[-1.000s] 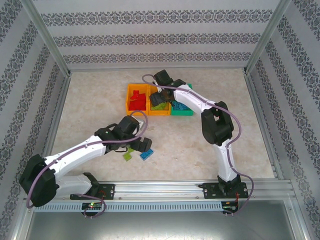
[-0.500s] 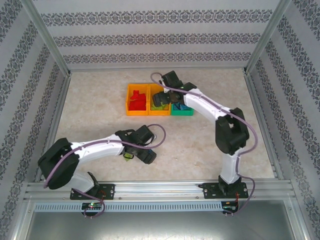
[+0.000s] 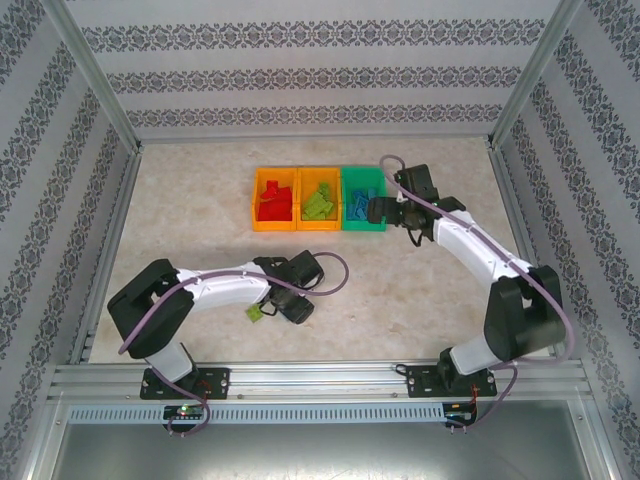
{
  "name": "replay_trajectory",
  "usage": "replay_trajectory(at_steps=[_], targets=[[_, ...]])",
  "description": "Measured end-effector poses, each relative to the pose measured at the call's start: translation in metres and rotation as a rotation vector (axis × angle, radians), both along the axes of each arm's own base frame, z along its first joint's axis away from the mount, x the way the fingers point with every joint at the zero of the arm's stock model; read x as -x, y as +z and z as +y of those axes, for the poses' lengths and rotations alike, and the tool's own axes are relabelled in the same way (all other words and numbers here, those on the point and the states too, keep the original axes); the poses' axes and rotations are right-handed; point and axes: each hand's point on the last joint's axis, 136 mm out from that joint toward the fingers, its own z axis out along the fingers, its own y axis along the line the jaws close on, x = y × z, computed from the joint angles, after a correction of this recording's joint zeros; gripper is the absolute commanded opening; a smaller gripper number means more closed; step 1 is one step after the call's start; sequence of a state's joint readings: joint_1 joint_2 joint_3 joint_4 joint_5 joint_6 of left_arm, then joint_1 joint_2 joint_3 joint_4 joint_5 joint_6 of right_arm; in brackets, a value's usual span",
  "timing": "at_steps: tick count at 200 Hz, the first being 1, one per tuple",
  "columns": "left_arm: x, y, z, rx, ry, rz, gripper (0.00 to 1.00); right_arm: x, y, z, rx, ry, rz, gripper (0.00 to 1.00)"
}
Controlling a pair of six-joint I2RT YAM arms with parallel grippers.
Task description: Sort the legos into containers by color
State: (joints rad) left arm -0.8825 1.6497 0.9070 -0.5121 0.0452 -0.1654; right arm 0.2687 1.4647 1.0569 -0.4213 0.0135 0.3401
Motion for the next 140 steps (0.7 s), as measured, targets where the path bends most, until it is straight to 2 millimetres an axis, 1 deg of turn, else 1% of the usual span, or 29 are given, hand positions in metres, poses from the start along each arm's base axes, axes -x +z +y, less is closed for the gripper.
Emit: replay_trajectory(at_steps=[16,30,49,70,98,123,140], targets=[[-0.001,0.0,-0.002,-0.003,-0.007,0.004,0.38,0.007,0.0,-0.011,-0.007,-0.026,-0.006,0.98],[-0.002,0.001,-0.004,-0.008,-0.008,0.009,0.33,0.013,0.001,-0.017,-0.01,-0.039,-0.011,0.98],[-0.006,0.004,-0.009,-0.004,-0.007,0.006,0.27,0.021,-0.001,-0.02,-0.012,-0.042,-0.018,0.98],[-0.017,0.014,-0.021,0.016,-0.005,-0.018,0.24,0.033,-0.011,-0.023,-0.015,-0.05,-0.008,0.98],[-0.045,0.044,-0.049,0.074,0.001,-0.092,0.22,0.056,-0.031,-0.028,-0.019,-0.062,0.012,0.98],[-0.077,0.076,-0.082,0.159,0.013,-0.152,0.19,0.075,-0.044,-0.032,-0.028,-0.078,0.023,0.98],[-0.101,0.092,-0.096,0.219,0.038,-0.164,0.2,0.087,-0.05,-0.035,-0.042,-0.09,0.014,0.98]])
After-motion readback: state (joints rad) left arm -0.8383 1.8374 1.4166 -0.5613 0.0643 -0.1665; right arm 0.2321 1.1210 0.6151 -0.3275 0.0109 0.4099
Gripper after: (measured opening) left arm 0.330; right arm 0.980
